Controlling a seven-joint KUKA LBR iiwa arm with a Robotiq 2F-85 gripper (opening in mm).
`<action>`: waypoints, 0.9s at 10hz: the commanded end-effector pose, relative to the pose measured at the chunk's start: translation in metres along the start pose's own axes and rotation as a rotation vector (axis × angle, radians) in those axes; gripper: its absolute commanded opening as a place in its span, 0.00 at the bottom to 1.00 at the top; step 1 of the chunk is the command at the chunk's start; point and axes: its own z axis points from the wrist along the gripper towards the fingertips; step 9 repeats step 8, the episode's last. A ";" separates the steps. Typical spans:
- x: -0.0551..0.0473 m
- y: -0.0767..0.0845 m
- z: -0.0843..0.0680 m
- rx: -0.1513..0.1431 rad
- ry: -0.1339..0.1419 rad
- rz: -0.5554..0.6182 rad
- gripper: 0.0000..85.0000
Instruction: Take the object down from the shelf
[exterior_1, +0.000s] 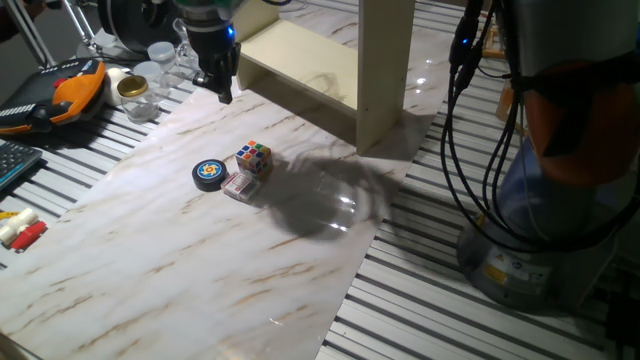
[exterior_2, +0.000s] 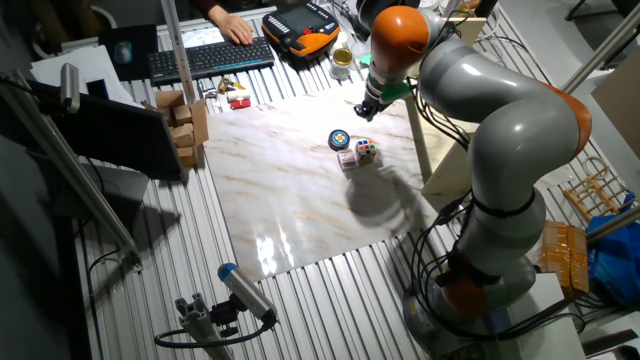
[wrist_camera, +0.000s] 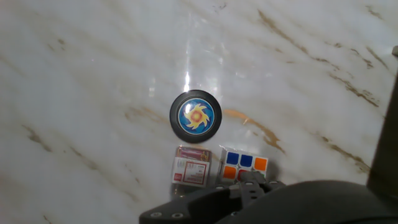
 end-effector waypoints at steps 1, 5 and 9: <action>0.000 -0.001 0.000 -0.003 0.001 0.000 0.00; -0.002 -0.006 0.001 -0.017 0.003 0.007 0.00; -0.002 -0.006 0.001 -0.015 -0.006 0.007 0.00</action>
